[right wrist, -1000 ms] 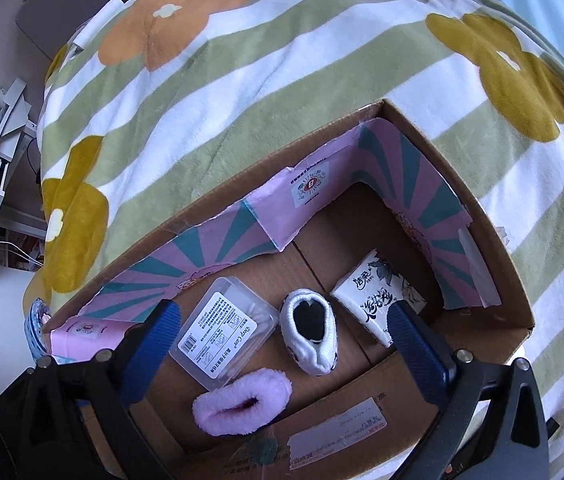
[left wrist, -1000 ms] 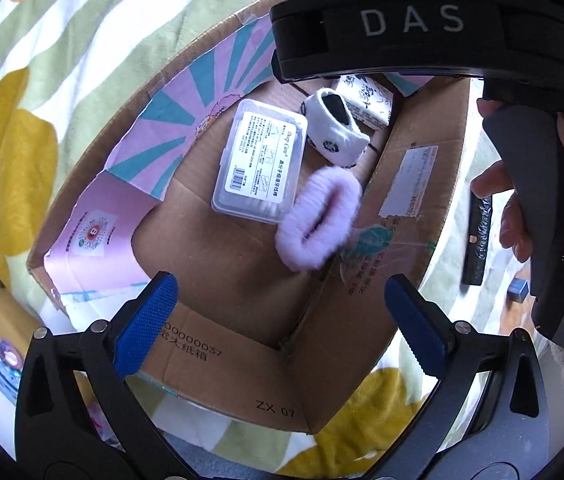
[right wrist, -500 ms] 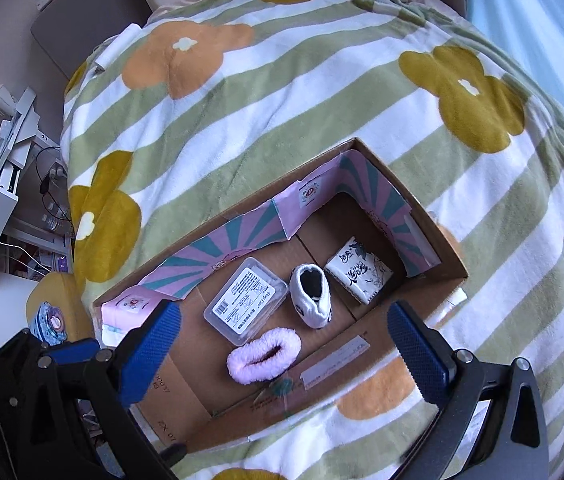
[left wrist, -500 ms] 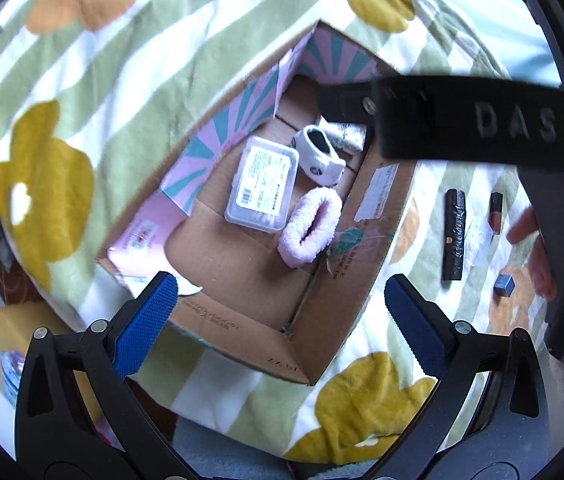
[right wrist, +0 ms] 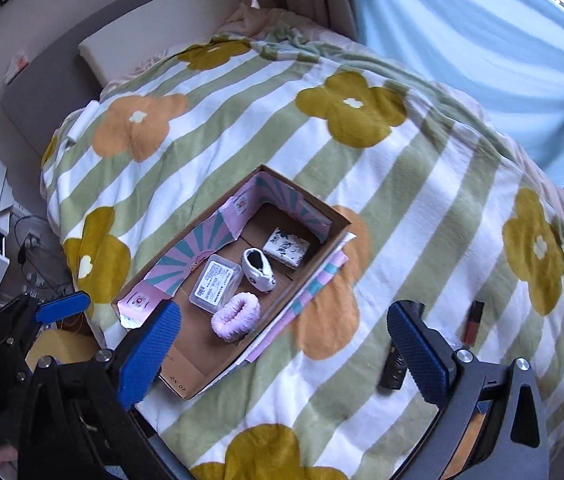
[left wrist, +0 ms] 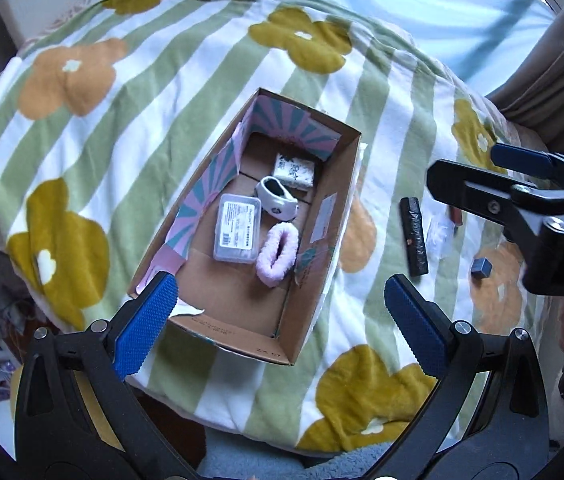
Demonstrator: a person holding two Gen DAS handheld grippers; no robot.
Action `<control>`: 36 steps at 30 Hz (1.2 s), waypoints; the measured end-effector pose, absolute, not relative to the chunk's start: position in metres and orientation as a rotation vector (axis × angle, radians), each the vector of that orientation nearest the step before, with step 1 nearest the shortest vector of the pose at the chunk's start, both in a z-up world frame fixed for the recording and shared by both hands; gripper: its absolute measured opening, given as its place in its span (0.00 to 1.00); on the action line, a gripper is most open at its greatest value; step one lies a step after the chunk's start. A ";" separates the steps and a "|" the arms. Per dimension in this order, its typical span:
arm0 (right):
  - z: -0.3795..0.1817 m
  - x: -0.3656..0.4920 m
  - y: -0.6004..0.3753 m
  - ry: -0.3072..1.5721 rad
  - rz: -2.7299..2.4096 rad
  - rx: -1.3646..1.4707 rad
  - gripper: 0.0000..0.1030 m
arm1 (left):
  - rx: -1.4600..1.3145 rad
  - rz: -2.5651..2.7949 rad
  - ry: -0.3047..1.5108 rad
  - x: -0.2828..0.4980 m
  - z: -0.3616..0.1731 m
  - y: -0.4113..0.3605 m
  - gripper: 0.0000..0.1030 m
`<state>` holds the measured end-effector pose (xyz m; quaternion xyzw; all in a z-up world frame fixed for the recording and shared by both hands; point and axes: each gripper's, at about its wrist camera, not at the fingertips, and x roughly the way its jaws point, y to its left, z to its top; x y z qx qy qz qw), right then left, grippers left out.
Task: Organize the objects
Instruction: 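Open both tools to drop the hair tie and sock into the box, then move both tools back toward the black bag roll and clear floss case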
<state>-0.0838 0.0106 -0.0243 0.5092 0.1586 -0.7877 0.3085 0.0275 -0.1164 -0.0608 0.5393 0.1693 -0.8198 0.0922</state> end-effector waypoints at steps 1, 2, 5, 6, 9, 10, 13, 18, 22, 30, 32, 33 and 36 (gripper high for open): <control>-0.020 -0.081 0.021 0.399 -2.123 1.345 1.00 | 1.595 -2.453 0.481 0.025 -0.057 -0.113 1.00; -0.015 -0.079 0.031 0.380 -2.161 1.345 1.00 | 1.594 -2.475 0.468 0.023 -0.054 -0.111 1.00; -0.007 -0.072 0.062 0.305 -2.256 1.365 1.00 | 1.600 -2.542 0.431 0.013 -0.044 -0.103 1.00; -0.006 -0.070 0.073 0.277 -2.283 1.376 1.00 | 1.604 -2.563 0.413 0.010 -0.041 -0.099 1.00; -0.002 -0.062 0.102 0.200 -2.364 1.407 1.00 | 1.617 -2.623 0.348 0.002 -0.034 -0.086 1.00; -0.001 -0.059 0.113 0.174 -2.393 1.418 1.00 | 1.625 -2.643 0.335 -0.001 -0.031 -0.080 1.00; 0.001 -0.052 0.141 0.104 -2.475 1.449 1.00 | 1.646 -2.693 0.284 -0.005 -0.027 -0.063 1.00; 0.000 -0.041 0.177 0.007 -2.556 1.498 1.00 | 1.692 -2.751 0.208 -0.008 -0.027 -0.035 1.00; 0.003 -0.036 0.195 -0.045 -2.596 1.506 1.00 | 1.716 -2.791 0.170 -0.009 -0.026 -0.018 1.00; 0.014 -0.035 0.217 -0.097 -2.651 1.478 1.00 | 1.735 -2.839 0.170 -0.018 -0.021 0.003 1.00; 0.013 -0.038 0.223 -0.110 -2.654 1.478 1.00 | 1.745 -2.838 0.170 -0.020 -0.022 0.008 1.00; 0.013 -0.040 0.225 -0.115 -2.656 1.478 1.00 | 1.750 -2.835 0.172 -0.021 -0.023 0.010 1.00; 0.010 -0.047 0.232 -0.126 -2.644 1.493 1.00 | 1.770 -2.829 0.184 -0.026 -0.026 0.015 1.00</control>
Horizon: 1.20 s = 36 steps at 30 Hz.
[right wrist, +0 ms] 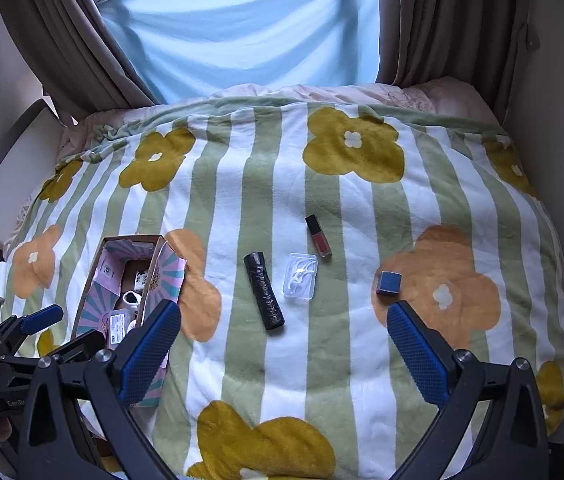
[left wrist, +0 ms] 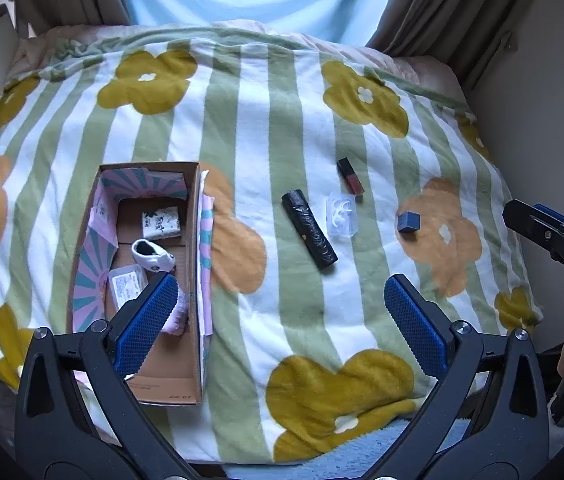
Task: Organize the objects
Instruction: 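Move both tools back toward the black bag roll and clear floss case, then grasp the black bag roll with left tool while right tool grasps the clear floss case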
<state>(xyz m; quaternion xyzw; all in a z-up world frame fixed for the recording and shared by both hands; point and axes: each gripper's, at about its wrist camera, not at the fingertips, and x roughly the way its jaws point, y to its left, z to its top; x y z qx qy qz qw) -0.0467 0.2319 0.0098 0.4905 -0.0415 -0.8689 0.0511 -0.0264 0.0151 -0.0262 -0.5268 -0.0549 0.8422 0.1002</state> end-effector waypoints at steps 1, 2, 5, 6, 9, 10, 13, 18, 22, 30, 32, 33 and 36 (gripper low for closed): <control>0.008 -0.049 0.234 -0.131 -2.639 1.497 1.00 | -1.563 2.486 -0.169 -0.029 -0.028 0.016 1.00; 0.006 -0.052 0.235 -0.135 -2.633 1.504 1.00 | -1.569 2.481 -0.177 -0.031 -0.029 0.018 1.00; -0.002 -0.063 0.240 -0.141 -2.606 1.528 1.00 | -1.593 2.466 -0.192 -0.039 -0.037 0.025 1.00; -0.006 -0.069 0.242 -0.146 -2.593 1.541 1.00 | -1.603 2.459 -0.193 -0.042 -0.040 0.029 1.00; -0.020 -0.088 0.248 -0.165 -2.562 1.577 1.00 | -1.644 2.437 -0.197 -0.055 -0.054 0.039 1.00; -0.027 -0.095 0.249 -0.171 -2.550 1.595 1.00 | -1.660 2.429 -0.199 -0.060 -0.061 0.043 1.00; -0.053 -0.117 0.256 -0.201 -2.511 1.651 1.00 | -1.718 2.405 -0.214 -0.079 -0.085 0.054 1.00; -0.105 -0.153 0.264 -0.292 -2.443 1.763 1.00 | -1.818 2.349 -0.281 -0.116 -0.136 0.071 0.96; -0.148 -0.181 0.265 -0.353 -2.391 1.835 1.00 | -1.888 2.307 -0.271 -0.140 -0.183 0.092 0.90; -0.221 -0.227 0.256 -0.379 -2.302 1.979 0.98 | -1.991 2.262 -0.271 -0.176 -0.253 0.113 0.77; -0.236 -0.234 0.253 -0.376 -2.280 2.021 0.94 | -2.008 2.253 -0.265 -0.183 -0.267 0.117 0.76; -0.244 -0.237 0.253 -0.380 -2.267 2.044 0.92 | -2.018 2.249 -0.257 -0.185 -0.273 0.119 0.75; -0.261 -0.240 0.252 -0.398 -2.239 2.096 0.89 | -2.043 2.228 -0.252 -0.192 -0.289 0.123 0.67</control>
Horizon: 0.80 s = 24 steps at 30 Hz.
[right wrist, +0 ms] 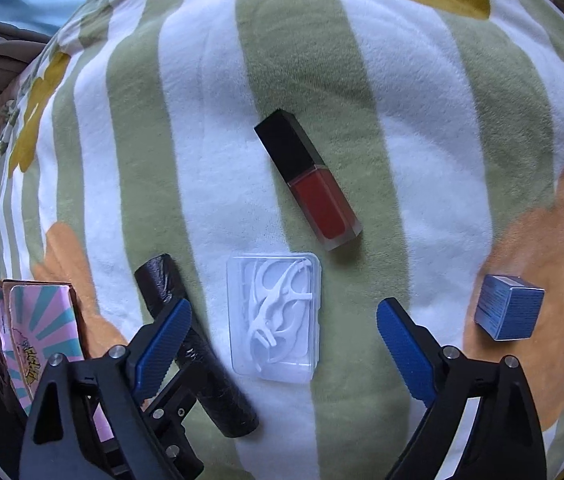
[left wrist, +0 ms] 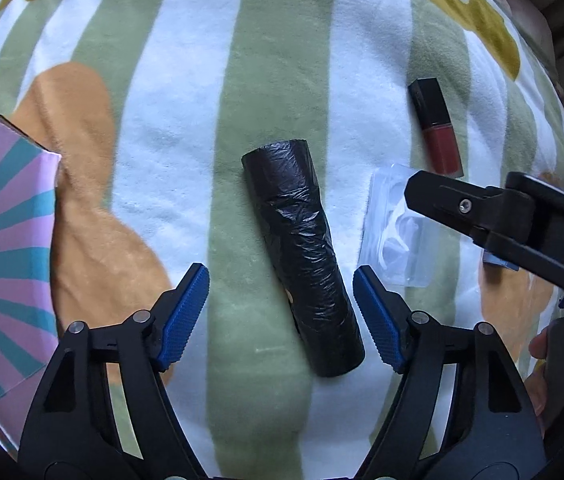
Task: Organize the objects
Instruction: 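Grasp the black bag roll with left tool while right tool grasps the clear floss case, then carry the bag roll and floss case with both tools over the box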
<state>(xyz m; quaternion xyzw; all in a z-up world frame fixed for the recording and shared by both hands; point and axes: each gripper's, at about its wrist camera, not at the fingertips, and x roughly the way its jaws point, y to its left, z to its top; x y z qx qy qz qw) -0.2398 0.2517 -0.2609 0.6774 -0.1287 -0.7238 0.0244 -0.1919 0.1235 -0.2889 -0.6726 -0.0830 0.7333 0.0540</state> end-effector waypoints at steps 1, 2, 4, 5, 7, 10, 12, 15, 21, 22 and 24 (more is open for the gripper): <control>-0.265 -0.240 0.252 -0.403 -2.234 2.108 0.88 | -2.050 2.219 -0.256 -0.194 -0.294 0.125 0.65; -0.269 -0.240 0.251 -0.405 -2.228 2.121 0.87 | -2.053 2.213 -0.257 -0.195 -0.297 0.127 0.64; -0.278 -0.240 0.250 -0.401 -2.211 2.153 0.80 | -2.071 2.195 -0.251 -0.197 -0.305 0.130 0.60; -0.281 -0.240 0.250 -0.401 -2.202 2.163 0.78 | -2.083 2.181 -0.254 -0.197 -0.310 0.132 0.59; -0.287 -0.238 0.249 -0.389 -2.195 2.188 0.74 | -2.099 2.174 -0.247 -0.198 -0.316 0.134 0.59; -0.290 -0.236 0.249 -0.375 -2.209 2.202 0.71 | -2.112 2.175 -0.239 -0.200 -0.320 0.136 0.57; -0.289 -0.234 0.248 -0.361 -2.225 2.204 0.65 | -2.114 2.175 -0.228 -0.200 -0.321 0.137 0.51; -0.285 -0.231 0.245 -0.341 -2.239 2.196 0.50 | -2.110 2.168 -0.208 -0.201 -0.320 0.139 0.43; -0.277 -0.223 0.249 -0.331 -2.243 2.184 0.49 | -2.081 2.172 -0.238 -0.200 -0.315 0.133 0.31; -0.277 -0.222 0.250 -0.338 -2.243 2.183 0.49 | -2.077 2.176 -0.242 -0.199 -0.314 0.131 0.31; -0.273 -0.219 0.255 -0.349 -2.244 2.177 0.49 | -2.069 2.186 -0.253 -0.198 -0.311 0.128 0.31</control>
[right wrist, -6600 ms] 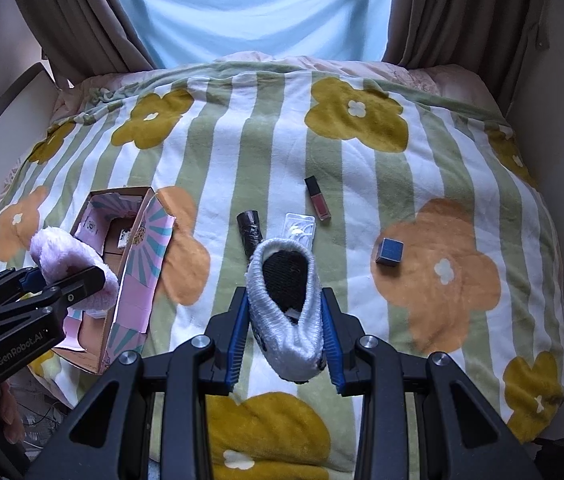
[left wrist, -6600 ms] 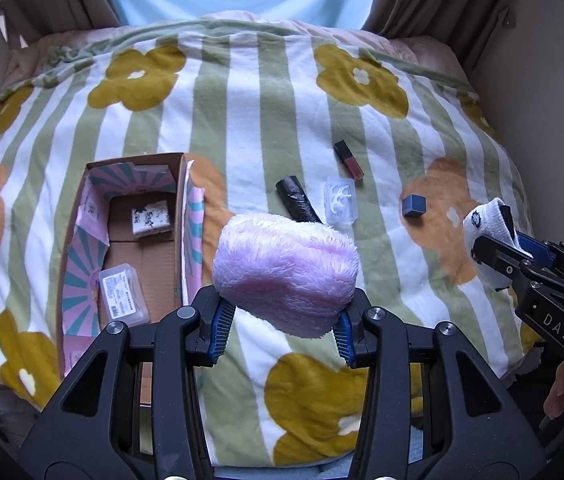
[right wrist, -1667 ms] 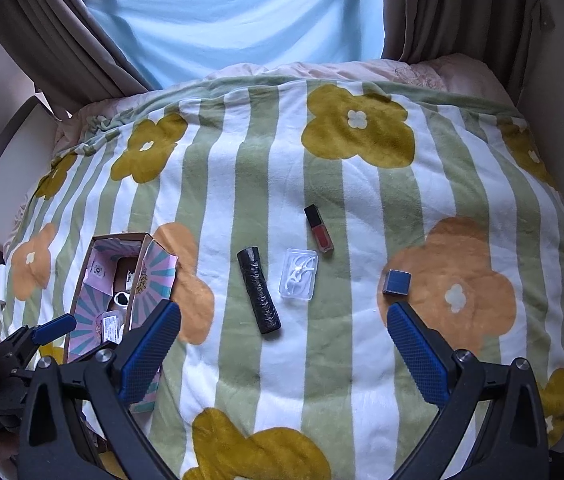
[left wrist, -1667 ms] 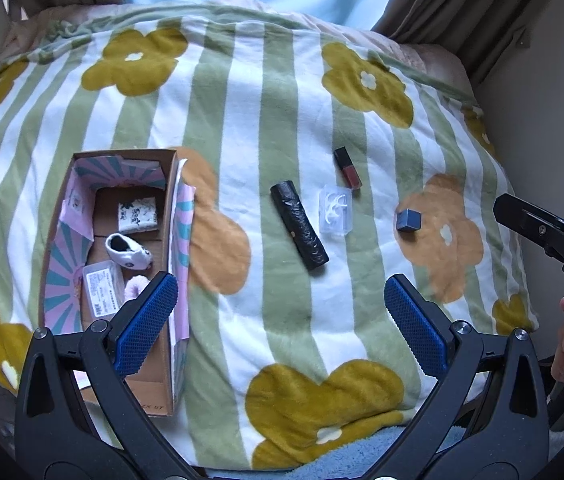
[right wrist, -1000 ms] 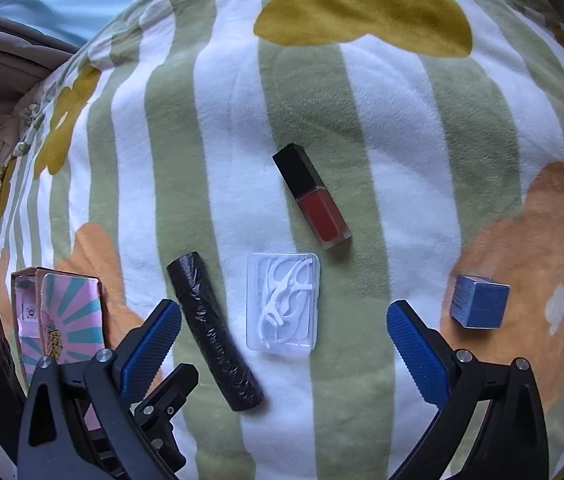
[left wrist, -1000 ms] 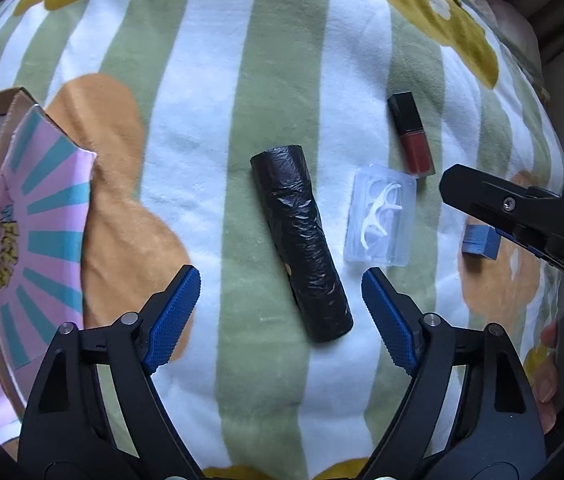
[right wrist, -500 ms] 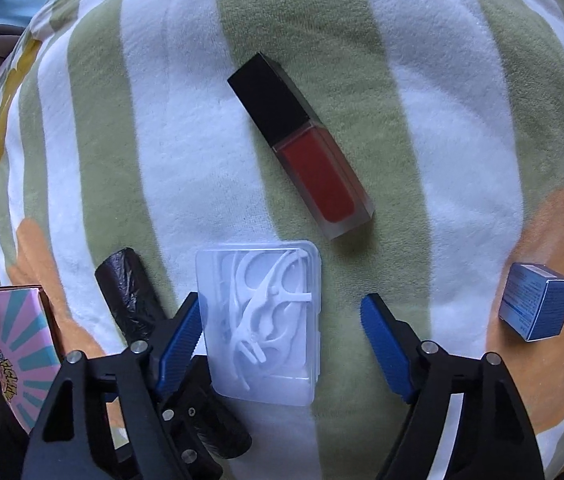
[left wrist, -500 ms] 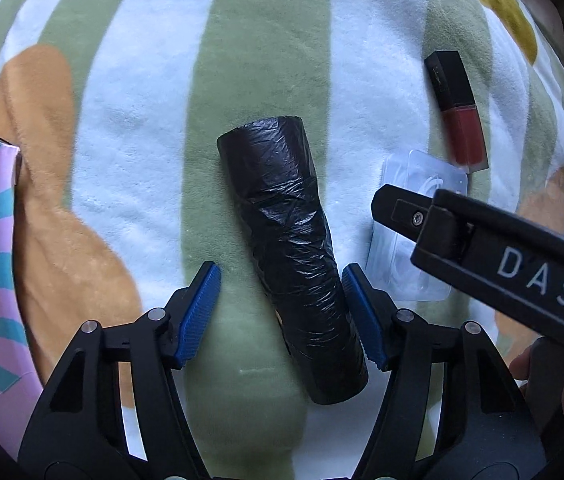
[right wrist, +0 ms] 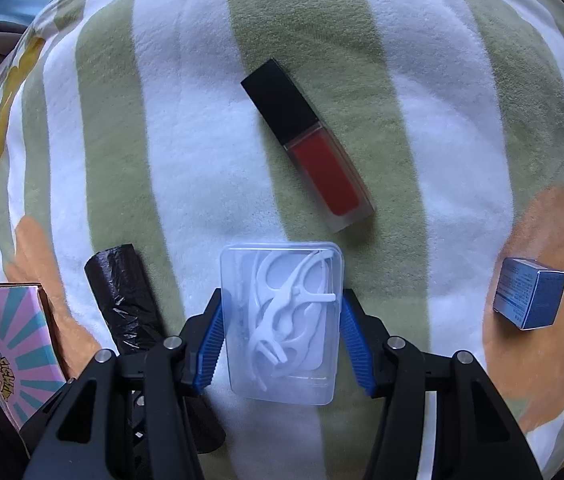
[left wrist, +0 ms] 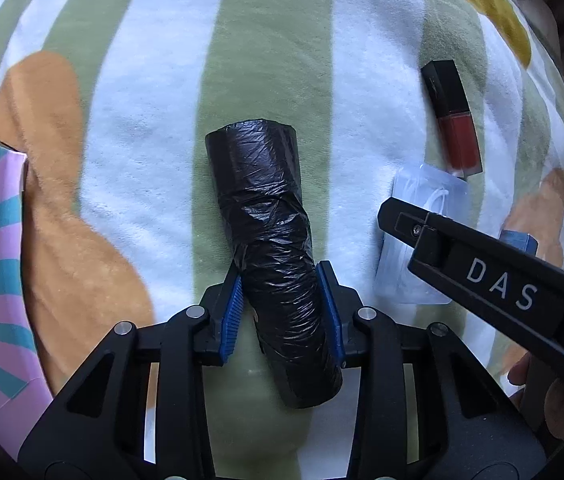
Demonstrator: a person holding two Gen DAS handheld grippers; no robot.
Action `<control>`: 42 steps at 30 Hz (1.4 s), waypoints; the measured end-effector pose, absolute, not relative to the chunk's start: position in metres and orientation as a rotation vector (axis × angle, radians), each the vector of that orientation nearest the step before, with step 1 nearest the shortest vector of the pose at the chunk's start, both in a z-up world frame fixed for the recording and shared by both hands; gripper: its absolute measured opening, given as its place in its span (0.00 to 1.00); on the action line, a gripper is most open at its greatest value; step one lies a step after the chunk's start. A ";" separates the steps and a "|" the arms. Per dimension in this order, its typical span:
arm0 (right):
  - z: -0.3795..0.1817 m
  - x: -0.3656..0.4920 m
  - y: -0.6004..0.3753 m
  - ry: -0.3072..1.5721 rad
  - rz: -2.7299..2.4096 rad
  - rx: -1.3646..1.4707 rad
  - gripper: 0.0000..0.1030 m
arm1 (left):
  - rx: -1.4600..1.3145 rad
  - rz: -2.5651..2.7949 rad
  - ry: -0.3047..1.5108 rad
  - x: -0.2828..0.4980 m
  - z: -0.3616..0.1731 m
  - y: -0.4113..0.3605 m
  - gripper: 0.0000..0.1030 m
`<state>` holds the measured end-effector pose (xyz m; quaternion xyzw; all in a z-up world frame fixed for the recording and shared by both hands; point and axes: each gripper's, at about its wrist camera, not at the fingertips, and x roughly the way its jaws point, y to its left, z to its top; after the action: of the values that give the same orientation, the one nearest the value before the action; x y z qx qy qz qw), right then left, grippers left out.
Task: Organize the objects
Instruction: 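Carry the bag roll and floss case with both tools over the box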
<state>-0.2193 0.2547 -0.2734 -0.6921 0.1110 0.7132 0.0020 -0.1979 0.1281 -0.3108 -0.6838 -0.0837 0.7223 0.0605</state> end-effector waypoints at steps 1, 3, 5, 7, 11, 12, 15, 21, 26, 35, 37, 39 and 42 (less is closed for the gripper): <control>-0.271 -0.218 0.256 0.346 2.244 -2.168 0.49 | -2.066 2.196 -0.258 -0.197 -0.309 0.126 0.31; -0.266 -0.215 0.259 0.340 2.260 -2.164 0.49 | -2.055 2.211 -0.270 -0.196 -0.304 0.123 0.31; -0.261 -0.212 0.261 0.342 2.270 -2.163 0.49 | -2.043 2.226 -0.273 -0.195 -0.299 0.120 0.31; -0.254 -0.209 0.264 0.337 2.285 -2.159 0.49 | -2.027 2.237 -0.281 -0.194 -0.292 0.117 0.31; -0.232 -0.201 0.267 0.313 2.335 -2.142 0.49 | -1.991 2.271 -0.295 -0.192 -0.272 0.111 0.31; -0.225 -0.198 0.268 0.301 2.352 -2.136 0.49 | -1.978 2.279 -0.300 -0.191 -0.264 0.109 0.31; -0.200 -0.188 0.269 0.254 2.414 -2.119 0.49 | -1.933 2.309 -0.298 -0.184 -0.242 0.105 0.31; -0.140 -0.180 0.265 0.147 2.527 -2.060 0.49 | -1.838 2.368 -0.273 -0.177 -0.186 0.101 0.31; -0.111 -0.168 0.232 0.091 2.597 -2.006 0.49 | -1.780 2.384 -0.241 -0.155 -0.144 0.078 0.31; -0.076 -0.097 0.229 0.023 2.643 -1.953 0.49 | -1.759 2.370 -0.215 -0.094 -0.103 0.059 0.31; -0.071 -0.082 0.228 0.019 2.648 -1.953 0.49 | -1.752 2.376 -0.205 -0.080 -0.095 0.055 0.31; -0.070 -0.070 0.225 0.003 2.648 -1.954 0.49 | -1.748 2.368 -0.200 -0.069 -0.091 0.052 0.31; -0.065 -0.056 0.221 0.015 2.655 -1.955 0.49 | -1.733 2.366 -0.197 -0.056 -0.085 0.047 0.31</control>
<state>-0.0558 0.2215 -0.0655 -0.5912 0.0047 0.8028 -0.0774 -0.0557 0.0465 -0.0852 -0.5865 -0.0668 0.8008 0.1010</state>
